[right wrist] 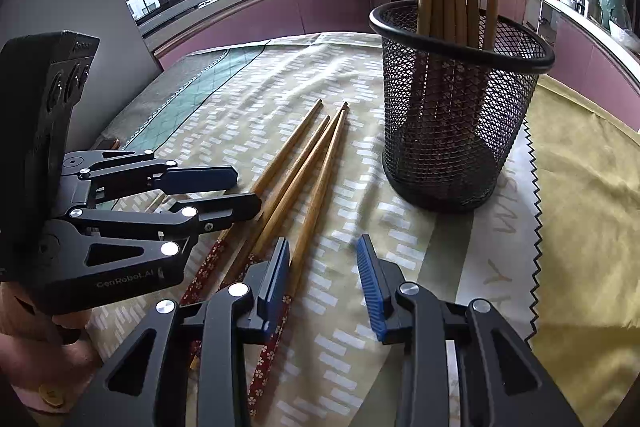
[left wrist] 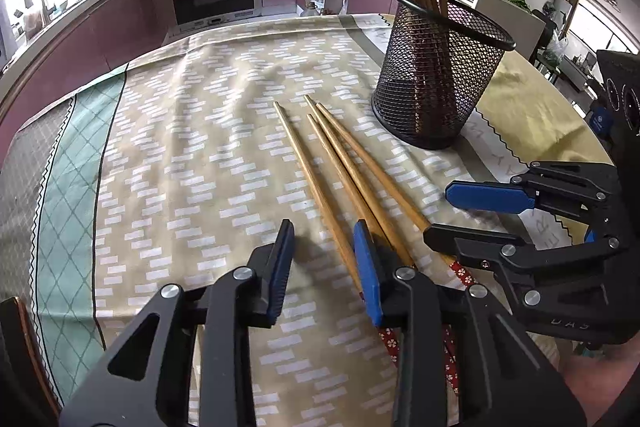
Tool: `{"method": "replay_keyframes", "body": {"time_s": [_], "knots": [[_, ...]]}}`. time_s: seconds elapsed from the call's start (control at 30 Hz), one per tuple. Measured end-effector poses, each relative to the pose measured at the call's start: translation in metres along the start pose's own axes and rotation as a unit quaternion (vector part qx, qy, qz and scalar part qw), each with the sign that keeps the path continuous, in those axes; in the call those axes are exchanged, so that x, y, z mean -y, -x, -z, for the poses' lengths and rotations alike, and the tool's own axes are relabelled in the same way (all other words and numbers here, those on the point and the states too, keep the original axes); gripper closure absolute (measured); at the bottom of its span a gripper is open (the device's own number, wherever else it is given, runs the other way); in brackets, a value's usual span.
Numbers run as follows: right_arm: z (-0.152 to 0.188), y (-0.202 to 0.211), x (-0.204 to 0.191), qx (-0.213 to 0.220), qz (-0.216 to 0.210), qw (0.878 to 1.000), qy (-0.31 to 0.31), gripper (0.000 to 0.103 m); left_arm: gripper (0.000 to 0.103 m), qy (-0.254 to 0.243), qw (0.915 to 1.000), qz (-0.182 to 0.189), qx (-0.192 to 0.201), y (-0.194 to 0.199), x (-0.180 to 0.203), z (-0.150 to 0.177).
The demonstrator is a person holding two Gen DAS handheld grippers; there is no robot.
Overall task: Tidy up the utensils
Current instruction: 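Open both tools and move them back down to the remaining chopsticks, then grasp a chopstick with the right tool while the left tool grasps another, lifting both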
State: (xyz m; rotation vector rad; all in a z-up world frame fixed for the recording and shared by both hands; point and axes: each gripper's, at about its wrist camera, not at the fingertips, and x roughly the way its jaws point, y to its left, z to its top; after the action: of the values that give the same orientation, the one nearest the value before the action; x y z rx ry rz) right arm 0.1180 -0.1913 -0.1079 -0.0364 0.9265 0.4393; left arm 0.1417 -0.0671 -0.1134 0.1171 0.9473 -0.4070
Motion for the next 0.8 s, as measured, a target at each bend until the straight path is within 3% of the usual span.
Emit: {"method": "replay_keyframes", "body": {"time_s": [0.6,0.8], "knots": [[-0.021,-0.021,-0.009,0.003,0.033,0.999,0.024,0.077,0.079,0.007,0.9998,-0.018,-0.005,-0.013,-0.006,-0.019],[-0.026,-0.025,-0.004,0.008,0.033,0.999,0.013,0.090,0.088,0.012,0.9997,-0.020,-0.004,-0.016,-0.007,-0.022]]}}
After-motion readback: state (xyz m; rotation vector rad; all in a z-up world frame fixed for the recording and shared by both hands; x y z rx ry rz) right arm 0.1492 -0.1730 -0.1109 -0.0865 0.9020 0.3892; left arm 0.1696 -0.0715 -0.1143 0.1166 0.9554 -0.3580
